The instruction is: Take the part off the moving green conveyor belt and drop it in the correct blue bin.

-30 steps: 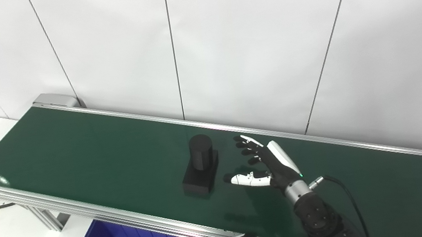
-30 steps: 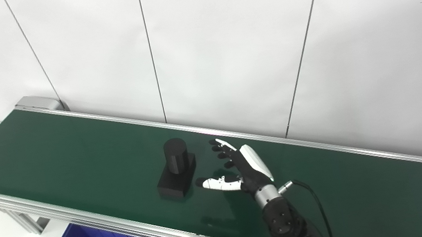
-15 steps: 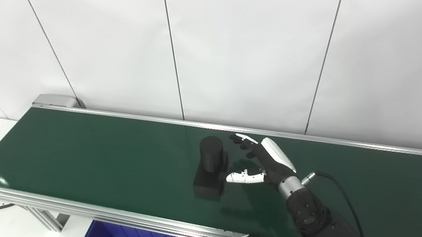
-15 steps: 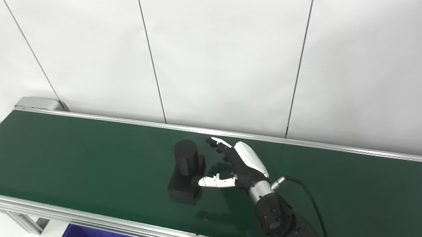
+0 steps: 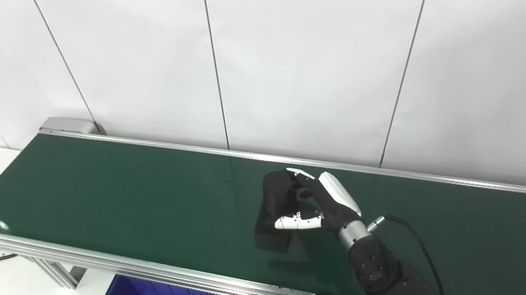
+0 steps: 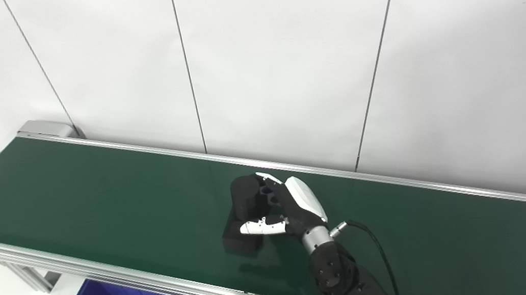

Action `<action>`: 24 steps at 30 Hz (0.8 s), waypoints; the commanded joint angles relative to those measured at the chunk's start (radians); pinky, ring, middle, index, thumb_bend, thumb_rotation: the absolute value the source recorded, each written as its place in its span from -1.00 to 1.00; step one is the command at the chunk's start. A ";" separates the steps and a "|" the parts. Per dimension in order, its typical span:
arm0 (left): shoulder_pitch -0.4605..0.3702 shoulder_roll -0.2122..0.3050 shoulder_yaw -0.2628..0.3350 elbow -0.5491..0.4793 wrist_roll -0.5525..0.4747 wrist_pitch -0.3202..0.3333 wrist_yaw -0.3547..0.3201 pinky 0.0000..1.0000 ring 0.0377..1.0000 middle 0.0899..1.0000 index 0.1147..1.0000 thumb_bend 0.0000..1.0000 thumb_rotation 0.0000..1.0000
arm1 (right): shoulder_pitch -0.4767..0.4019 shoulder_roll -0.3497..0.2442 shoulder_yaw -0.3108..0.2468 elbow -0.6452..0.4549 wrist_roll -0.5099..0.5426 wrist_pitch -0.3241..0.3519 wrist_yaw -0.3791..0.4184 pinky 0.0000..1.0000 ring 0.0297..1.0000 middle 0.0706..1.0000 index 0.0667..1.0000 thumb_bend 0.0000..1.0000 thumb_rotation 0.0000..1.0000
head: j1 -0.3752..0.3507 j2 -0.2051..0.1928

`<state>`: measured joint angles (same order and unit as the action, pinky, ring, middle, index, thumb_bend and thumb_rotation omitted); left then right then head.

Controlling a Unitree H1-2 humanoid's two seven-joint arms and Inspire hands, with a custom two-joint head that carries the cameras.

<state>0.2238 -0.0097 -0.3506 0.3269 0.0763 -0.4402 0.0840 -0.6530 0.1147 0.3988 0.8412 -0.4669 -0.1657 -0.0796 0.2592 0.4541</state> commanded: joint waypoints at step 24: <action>0.013 0.002 -0.015 -0.045 0.000 -0.030 0.025 0.20 0.34 0.40 0.54 0.73 0.24 | -0.045 0.057 -0.034 0.030 -0.011 -0.166 -0.242 -0.20 -0.18 -0.04 -0.08 0.03 -1.00 | -0.007 0.019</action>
<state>0.2345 -0.0091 -0.3622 0.3180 0.0747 -0.4402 0.1065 -0.6541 0.1504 0.3711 0.9038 -0.4863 -0.2754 -0.3068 0.2531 0.4709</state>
